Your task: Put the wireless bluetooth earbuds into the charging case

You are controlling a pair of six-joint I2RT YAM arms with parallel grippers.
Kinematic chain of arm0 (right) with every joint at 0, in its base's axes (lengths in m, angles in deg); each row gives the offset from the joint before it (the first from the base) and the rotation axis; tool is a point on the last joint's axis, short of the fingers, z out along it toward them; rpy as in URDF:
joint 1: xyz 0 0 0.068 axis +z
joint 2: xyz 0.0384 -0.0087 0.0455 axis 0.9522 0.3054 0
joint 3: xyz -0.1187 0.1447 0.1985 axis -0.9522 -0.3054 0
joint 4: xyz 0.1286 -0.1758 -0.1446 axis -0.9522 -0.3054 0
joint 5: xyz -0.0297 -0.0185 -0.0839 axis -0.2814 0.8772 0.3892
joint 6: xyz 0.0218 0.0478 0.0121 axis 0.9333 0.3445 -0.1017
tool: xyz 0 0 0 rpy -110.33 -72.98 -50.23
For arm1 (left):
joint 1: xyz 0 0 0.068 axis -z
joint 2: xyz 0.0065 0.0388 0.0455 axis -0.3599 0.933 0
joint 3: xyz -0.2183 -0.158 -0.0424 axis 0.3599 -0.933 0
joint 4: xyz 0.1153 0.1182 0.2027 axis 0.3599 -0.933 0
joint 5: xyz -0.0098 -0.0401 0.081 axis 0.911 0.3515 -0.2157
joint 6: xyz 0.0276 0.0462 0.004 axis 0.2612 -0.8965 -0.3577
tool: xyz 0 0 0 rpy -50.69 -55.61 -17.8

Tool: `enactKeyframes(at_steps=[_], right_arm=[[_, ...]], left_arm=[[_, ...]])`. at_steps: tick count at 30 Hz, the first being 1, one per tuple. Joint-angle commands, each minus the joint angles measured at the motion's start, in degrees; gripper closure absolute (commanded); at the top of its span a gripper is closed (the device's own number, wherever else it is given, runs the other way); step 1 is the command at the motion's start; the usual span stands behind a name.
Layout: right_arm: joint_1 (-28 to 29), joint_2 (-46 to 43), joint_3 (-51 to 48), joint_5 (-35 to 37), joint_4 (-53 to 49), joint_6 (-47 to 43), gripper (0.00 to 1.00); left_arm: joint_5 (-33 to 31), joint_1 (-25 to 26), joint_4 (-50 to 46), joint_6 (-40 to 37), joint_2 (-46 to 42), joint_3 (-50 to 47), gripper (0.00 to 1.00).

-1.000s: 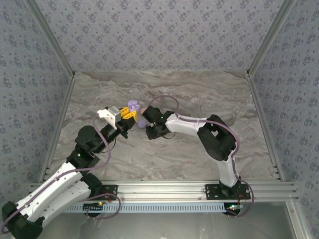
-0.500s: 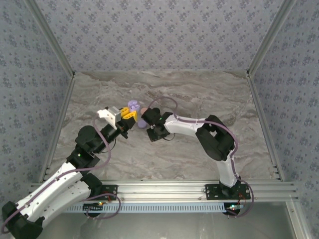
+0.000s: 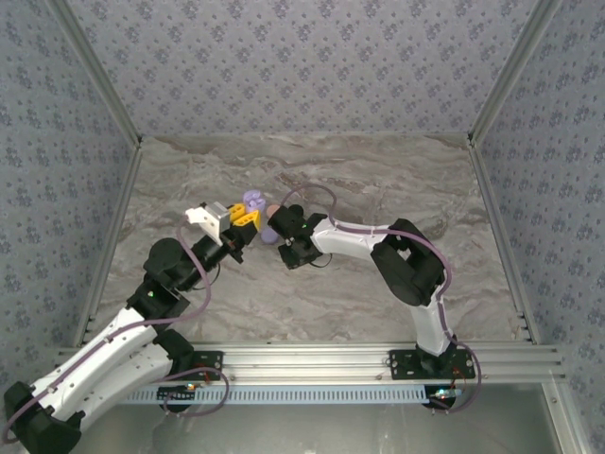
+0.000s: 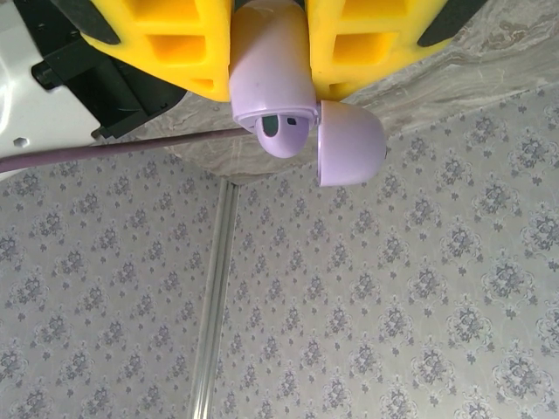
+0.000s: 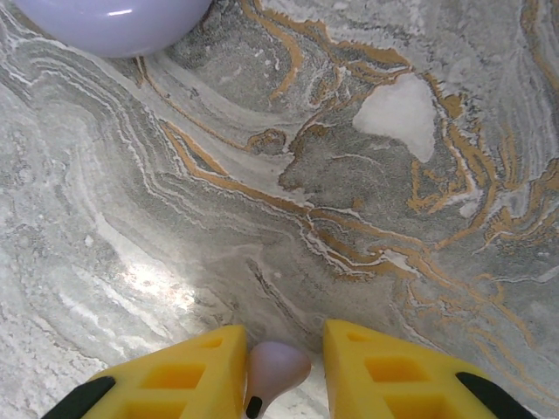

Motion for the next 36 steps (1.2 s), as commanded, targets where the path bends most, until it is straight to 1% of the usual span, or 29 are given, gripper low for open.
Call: enactKeyframes(at_steps=[1, 3, 6, 9, 13, 19, 29, 32, 36], right_arm=[[0.79, -0.04, 0.60, -0.44, -3.47, 0.45, 0.70], [0.74, -0.04, 0.57, -0.57, -3.47, 0.38, 0.70], [0.79, -0.21, 0.68, -0.89, -3.47, 0.41, 0.74], [0.78, -0.86, 0.78, -1.17, -5.04, 0.27, 0.76], [0.70, -4.29, 0.29, -0.32, -4.55, -0.39, 0.76], [-1.22, -15.16, -2.99, 0.78, -1.40, -1.38, 0.76], [-6.98, -40.68, -9.21, -2.53, 9.48, -0.10, 0.75], [-7.30, -45.31, -9.61, -3.00, 12.10, 0.08, 0.75], [-6.74, -47.44, -8.97, -3.87, 13.52, 1.24, 0.75]], left_arm=[[-0.40, 0.34, 1.47, -0.57, -0.08, -0.01, 1.00], [-0.39, 0.38, 1.54, -0.52, 0.01, -0.03, 1.00], [-0.41, 0.35, 1.68, -0.65, 0.15, 0.06, 1.00], [-0.32, 0.37, 1.72, -0.61, 0.27, 0.19, 1.00], [-0.25, 0.39, 1.85, -0.51, 0.33, 0.09, 1.00], [1.04, 0.39, 3.72, 0.61, 1.61, -0.35, 1.00], [6.11, 0.34, 11.66, 4.41, 9.76, -0.16, 1.00], [8.23, 0.38, 13.55, 5.17, 12.70, 0.55, 1.00], [10.71, 0.39, 15.46, 5.86, 16.37, 1.63, 1.00]])
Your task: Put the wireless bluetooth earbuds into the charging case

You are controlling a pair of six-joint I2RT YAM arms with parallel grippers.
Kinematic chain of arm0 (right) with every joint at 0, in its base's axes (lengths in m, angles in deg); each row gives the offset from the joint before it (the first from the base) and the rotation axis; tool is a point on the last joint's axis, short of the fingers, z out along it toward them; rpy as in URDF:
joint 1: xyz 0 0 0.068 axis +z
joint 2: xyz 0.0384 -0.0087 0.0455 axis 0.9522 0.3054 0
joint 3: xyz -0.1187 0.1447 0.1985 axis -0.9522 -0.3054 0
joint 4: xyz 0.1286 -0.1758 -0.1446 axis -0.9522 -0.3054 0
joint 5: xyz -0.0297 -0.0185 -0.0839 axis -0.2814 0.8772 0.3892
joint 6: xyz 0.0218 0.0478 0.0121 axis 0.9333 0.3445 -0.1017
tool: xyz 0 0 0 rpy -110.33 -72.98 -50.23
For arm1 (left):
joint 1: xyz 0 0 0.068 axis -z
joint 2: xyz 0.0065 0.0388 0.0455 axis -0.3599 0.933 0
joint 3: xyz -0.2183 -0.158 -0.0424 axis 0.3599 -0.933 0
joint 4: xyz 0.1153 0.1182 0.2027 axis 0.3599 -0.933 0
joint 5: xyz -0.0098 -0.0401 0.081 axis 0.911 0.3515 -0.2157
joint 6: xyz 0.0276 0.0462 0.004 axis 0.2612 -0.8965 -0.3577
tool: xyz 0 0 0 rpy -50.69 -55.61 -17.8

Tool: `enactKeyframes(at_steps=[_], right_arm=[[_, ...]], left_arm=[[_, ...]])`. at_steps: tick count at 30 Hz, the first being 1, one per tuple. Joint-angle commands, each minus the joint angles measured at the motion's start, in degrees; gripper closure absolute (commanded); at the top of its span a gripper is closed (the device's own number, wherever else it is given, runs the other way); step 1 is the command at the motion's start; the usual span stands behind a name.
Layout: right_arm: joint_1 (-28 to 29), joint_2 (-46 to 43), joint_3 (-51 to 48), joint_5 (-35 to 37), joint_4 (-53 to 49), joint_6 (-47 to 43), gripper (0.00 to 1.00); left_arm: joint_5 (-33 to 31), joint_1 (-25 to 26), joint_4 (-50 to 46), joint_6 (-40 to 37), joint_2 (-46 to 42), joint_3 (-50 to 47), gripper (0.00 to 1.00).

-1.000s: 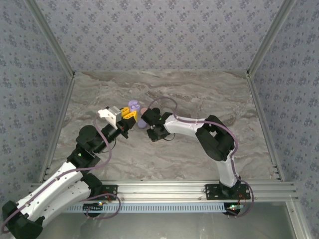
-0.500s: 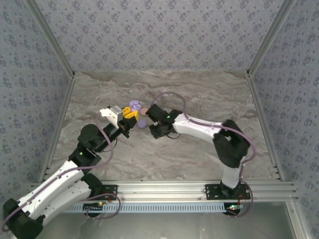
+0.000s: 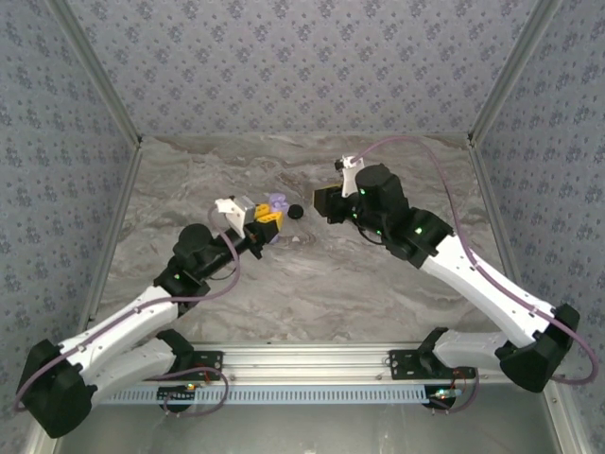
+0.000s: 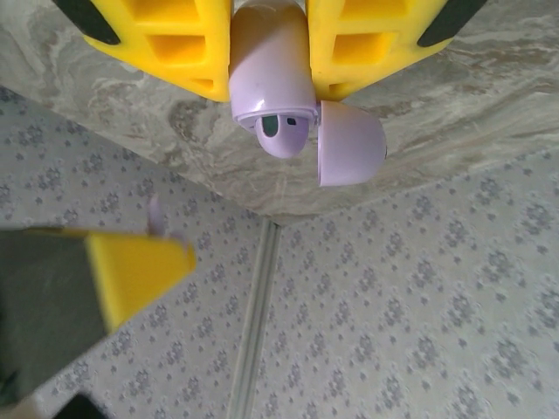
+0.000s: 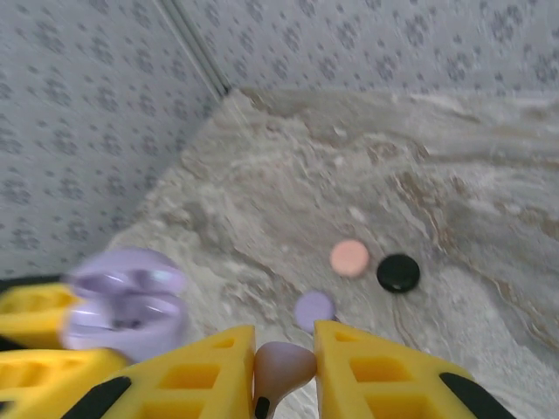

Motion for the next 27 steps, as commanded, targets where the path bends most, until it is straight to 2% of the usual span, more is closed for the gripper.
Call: enactKeyframes(at_steps=[1, 13, 27], right_arm=[[0.78, -0.42, -0.59, -1.31, 2.69, 1.81, 0.75], [3.28, 2.06, -0.76, -2.38, 8.41, 3.41, 0.75], [3.73, 5.89, -0.07, -3.17, 6.30, 3.97, 0.75]], left_arm=[[3.84, 0.39, 5.34, 1.56, 1.83, 2.22, 1.00], [6.78, 0.57, 9.28, 3.69, 6.29, 3.08, 1.00], [6.97, 0.70, 9.95, 4.07, 6.90, 3.45, 1.00]])
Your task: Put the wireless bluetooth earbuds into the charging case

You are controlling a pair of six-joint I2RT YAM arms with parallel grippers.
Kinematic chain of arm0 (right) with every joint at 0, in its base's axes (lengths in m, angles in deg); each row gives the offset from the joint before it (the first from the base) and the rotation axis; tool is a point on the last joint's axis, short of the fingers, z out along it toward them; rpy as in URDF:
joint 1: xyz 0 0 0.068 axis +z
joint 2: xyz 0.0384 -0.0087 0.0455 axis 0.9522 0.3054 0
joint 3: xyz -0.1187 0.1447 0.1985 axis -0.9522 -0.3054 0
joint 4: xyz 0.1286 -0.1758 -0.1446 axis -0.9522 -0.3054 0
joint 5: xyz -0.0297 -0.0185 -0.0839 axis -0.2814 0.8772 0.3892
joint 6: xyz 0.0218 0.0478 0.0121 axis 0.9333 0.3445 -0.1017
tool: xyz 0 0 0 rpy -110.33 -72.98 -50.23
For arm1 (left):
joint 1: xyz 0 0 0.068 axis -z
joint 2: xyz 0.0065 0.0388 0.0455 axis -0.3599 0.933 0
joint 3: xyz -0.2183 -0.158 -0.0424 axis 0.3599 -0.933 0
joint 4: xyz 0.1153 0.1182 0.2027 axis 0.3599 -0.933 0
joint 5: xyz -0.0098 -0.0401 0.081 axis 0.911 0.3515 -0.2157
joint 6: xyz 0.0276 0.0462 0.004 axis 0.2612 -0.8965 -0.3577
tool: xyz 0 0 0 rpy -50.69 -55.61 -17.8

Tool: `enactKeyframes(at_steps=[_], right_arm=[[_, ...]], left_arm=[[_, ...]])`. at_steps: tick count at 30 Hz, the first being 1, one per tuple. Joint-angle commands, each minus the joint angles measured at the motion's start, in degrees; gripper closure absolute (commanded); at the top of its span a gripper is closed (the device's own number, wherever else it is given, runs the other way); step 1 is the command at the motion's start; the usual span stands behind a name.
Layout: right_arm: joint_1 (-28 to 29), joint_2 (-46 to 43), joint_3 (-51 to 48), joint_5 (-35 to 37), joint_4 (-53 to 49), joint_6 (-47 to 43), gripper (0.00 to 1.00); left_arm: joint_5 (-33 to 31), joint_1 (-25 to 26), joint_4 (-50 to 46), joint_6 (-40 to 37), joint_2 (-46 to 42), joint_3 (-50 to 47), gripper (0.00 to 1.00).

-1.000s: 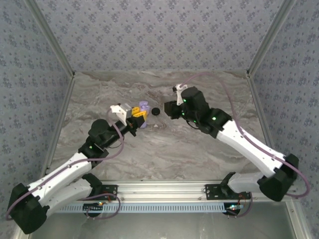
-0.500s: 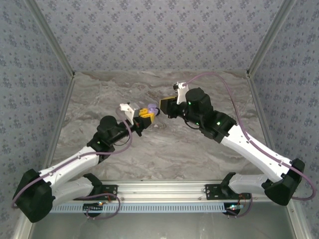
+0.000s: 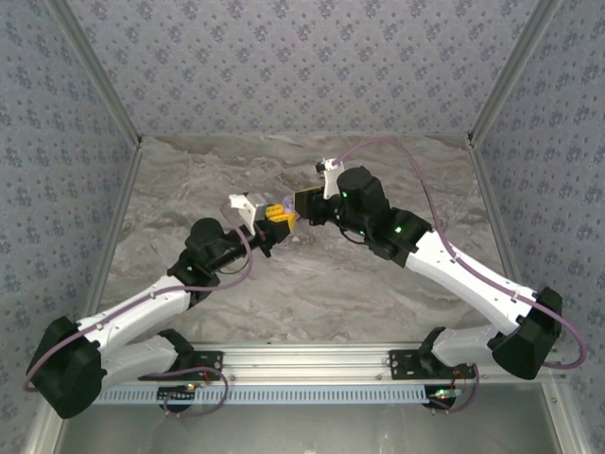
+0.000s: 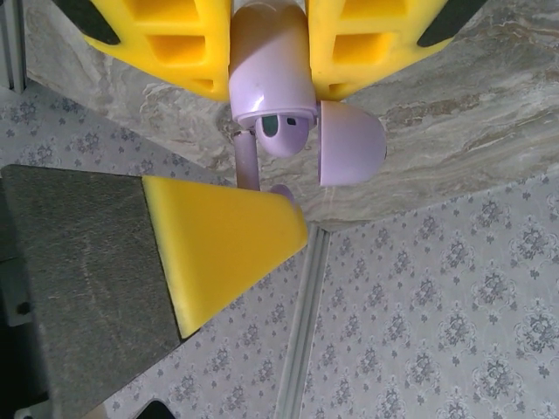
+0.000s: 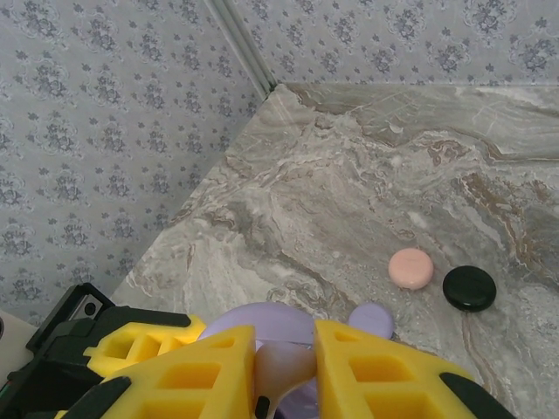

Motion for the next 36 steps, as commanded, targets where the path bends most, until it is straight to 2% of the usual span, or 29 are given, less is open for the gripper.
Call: enactKeyframes(at_steps=[1, 22, 36], right_arm=[[0.25, 0.83, 0.52, -1.22, -0.82, 1.57, 0.75], [0.11, 0.61, -0.32, 1.91, -1.37, 1.59, 0.75], [-0.10, 1.49, -0.54, 0.92, -0.41, 2.02, 0.75]], left_arm=[[0.85, 0.35, 3.28, 0.37, -0.22, 2.29, 1.00], [1.05, 0.30, 3.24, 0.28, -0.39, 2.31, 1.00], [1.07, 0.38, 2.91, 0.29, -0.76, 2.51, 1.00]])
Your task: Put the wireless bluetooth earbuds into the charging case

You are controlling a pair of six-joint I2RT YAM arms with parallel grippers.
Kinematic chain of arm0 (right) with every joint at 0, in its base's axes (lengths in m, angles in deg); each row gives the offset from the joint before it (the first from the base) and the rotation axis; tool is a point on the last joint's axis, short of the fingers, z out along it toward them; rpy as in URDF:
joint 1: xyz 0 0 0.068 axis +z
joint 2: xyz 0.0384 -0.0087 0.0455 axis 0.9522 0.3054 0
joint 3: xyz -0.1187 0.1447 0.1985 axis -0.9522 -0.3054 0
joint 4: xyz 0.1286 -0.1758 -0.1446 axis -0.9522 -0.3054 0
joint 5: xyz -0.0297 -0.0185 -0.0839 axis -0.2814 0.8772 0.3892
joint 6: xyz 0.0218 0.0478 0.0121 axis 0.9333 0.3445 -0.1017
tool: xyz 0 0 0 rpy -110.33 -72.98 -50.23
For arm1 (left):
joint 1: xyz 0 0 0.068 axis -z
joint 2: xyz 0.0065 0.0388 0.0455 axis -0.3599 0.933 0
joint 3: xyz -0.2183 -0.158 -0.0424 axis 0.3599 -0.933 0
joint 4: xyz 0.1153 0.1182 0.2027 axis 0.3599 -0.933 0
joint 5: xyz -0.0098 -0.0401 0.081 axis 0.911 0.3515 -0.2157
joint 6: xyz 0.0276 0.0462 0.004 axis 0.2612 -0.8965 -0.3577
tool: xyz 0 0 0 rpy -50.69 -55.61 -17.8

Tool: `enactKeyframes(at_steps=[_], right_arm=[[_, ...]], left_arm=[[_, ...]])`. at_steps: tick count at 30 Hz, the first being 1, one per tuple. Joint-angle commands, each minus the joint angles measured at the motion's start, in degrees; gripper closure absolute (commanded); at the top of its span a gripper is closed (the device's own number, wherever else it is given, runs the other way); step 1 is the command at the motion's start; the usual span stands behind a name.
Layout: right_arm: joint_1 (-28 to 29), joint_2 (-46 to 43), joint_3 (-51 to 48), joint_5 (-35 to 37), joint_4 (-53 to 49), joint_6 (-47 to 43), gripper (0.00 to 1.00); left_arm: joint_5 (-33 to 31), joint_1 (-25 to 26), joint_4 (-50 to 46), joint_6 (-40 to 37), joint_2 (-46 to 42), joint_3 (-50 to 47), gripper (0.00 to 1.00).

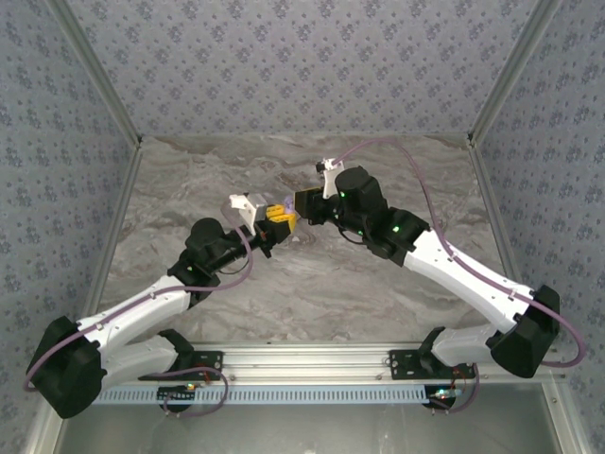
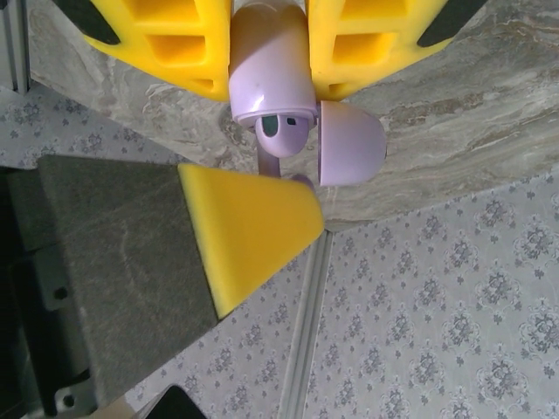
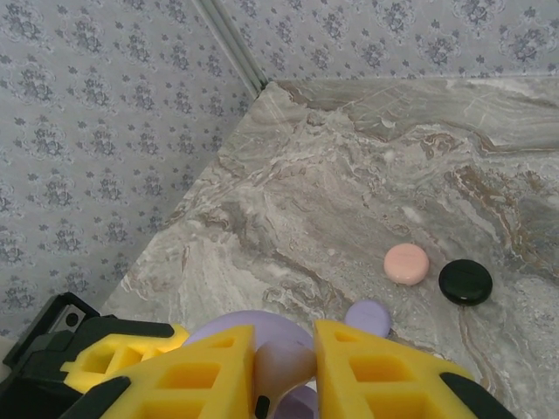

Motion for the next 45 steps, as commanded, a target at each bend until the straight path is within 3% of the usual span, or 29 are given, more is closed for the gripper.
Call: enactKeyframes(at_steps=[1, 15, 24, 27, 30, 34, 35, 38, 45], right_arm=[[-0.05, 0.70, -0.43, -0.18, -0.34, 0.78, 0.75], [-0.13, 0.31, 0.34, -4.47, -1.15, 1.81, 0.71], [-1.24, -2.23, 0.91, -6.19, -0.93, 1.71, 0.61], [-2.91, -3.87, 0.83, -7.67, -0.50, 0.35, 0.52], [-6.66, -5.95, -1.25, -14.29, 2.15, -0.12, 0.37], [-12.23, -7.37, -5.13, -27.40, 5.44, 0.13, 0.04], [-12.96, -7.34, -5.41, -30.65, 5.93, -0.04, 0.00], [-13.77, -6.64, -5.53, -37.98, 6.55, -0.33, 0.00], [-13.57, -4.75, -4.82, -47.05, 8.97, 0.86, 0.00]], left_arm=[[0.79, 0.31, 2.86, 0.20, -0.83, 2.35, 1.00], [-0.05, 0.36, 3.19, 0.11, -0.77, 2.14, 1.00], [0.08, 0.34, 4.07, 0.46, -0.83, 1.94, 1.00], [0.20, 0.32, 4.91, 0.88, -1.01, 1.79, 1.00], [0.88, 0.33, 5.96, 1.47, -1.35, 1.69, 1.00], [2.63, 0.32, 7.54, 2.09, -1.88, 1.78, 1.00], [3.13, 0.29, 7.99, 2.24, -2.03, 1.79, 1.00], [4.56, 0.30, 9.88, 2.71, -2.15, 1.74, 1.00], [9.09, 0.28, 11.99, 3.93, -1.81, 3.25, 1.00]])
